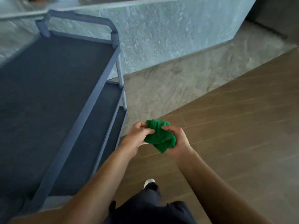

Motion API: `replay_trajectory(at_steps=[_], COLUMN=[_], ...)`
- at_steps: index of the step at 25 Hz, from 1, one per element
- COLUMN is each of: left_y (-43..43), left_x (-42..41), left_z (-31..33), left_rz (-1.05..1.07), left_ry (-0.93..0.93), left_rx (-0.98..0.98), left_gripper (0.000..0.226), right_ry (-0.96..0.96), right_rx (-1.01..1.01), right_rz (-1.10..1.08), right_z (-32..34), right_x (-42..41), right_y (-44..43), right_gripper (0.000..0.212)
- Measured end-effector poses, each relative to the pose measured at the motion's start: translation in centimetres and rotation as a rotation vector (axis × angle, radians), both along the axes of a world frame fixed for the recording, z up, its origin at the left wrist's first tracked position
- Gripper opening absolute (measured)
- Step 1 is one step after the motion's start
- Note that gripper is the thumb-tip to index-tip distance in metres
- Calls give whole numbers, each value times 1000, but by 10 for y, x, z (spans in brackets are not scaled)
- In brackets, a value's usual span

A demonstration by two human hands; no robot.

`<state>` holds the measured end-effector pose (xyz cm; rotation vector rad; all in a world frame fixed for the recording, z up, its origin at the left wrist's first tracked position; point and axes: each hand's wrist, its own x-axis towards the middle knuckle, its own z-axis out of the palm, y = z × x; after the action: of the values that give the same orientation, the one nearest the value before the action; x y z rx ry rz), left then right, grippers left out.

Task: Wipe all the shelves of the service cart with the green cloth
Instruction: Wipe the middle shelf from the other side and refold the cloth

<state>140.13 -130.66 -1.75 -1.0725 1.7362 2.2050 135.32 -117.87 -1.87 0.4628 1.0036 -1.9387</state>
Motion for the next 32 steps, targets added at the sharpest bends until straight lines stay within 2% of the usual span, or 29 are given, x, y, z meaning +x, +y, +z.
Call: replay_trajectory(at_steps=[5, 9, 13, 16, 18, 21, 23, 28, 32], left_y=[-33, -51, -62, -64, -59, -51, -45, -23, -18], left_x=[-41, -56, -67, -76, -82, -87, -85, -82, -66], left_z=[4, 4, -1, -2, -2, -3, -8, -27, -39], left_rz=[118, 252, 430, 600, 760, 958, 1006, 1111, 1223], left_ry=[-9, -20, -72, -64, -27, 124, 233, 403, 528], left_rx=[-13, -31, -68, -47, 55, 375, 500, 573, 638], left_gripper=[28, 16, 31, 29, 20, 45, 57, 65, 68], right_ry=[-1, -40, -68, -51, -50, -35, -33, -30, -68], right_rx=[18, 43, 54, 45, 27, 4, -9, 41, 49], right_rz=[98, 218, 361, 526, 615, 711, 794, 985, 1059], right_z=[0, -1, -7, -11, -11, -13, -14, -22, -32], right_x=[-58, -88, -113, -136, -151, -175, -189, -195, -180], right_y=[-43, -75, -104, -122, -130, -138, -142, -148, -157], right_gripper=[33, 34, 36, 36, 37, 37, 38, 34, 36])
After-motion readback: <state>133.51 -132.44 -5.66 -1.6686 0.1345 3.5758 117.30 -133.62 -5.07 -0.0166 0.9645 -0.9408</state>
